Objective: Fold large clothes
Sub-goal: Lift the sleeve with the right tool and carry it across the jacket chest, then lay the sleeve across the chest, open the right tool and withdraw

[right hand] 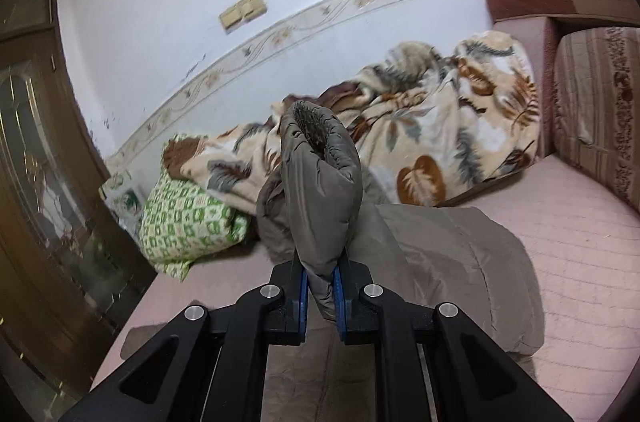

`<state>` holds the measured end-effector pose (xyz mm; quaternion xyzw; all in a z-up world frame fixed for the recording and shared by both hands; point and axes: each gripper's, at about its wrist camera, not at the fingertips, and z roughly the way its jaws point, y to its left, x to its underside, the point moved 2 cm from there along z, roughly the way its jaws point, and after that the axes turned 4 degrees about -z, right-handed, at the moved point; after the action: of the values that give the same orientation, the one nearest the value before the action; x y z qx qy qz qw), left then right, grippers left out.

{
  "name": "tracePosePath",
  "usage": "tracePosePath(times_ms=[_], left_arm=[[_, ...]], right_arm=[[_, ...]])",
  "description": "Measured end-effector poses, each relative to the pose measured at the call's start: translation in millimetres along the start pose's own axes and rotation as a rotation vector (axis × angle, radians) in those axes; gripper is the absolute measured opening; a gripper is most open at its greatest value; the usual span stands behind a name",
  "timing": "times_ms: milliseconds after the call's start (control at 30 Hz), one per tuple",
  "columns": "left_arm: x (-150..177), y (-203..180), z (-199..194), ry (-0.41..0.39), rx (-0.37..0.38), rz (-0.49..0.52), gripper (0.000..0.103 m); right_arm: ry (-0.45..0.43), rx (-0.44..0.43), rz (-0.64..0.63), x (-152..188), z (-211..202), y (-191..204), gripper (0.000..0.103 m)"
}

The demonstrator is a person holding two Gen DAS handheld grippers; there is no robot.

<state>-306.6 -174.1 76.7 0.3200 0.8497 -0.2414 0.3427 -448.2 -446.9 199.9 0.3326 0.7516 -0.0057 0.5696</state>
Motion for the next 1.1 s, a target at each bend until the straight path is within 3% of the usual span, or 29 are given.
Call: tracePosePath(times_ms=[433,800,967,1033,1100], left_arm=[[5,24,-2,0.023,-0.014,-0.037,0.103],[8,31,5,0.051,-0.017,-0.044,0.103],[8,30,8,0.057,-0.017,-0.044,0.103],[9,29,10,0.063,-0.021,-0.040,0.103],[9,28,11,0.067,-0.020,-0.042,0.103]], right_arm=[[0.158,0.007,-0.126,55,75,50,0.011],[0.341,0.060,-0.261,130,148,68,0.011],[0.364,0.051,-0.320,149,159,78,0.011],[0.377,0.042,-0.333,155,163,83,0.012],[0.416,0.039,-0.356,163,170,87,0.022]])
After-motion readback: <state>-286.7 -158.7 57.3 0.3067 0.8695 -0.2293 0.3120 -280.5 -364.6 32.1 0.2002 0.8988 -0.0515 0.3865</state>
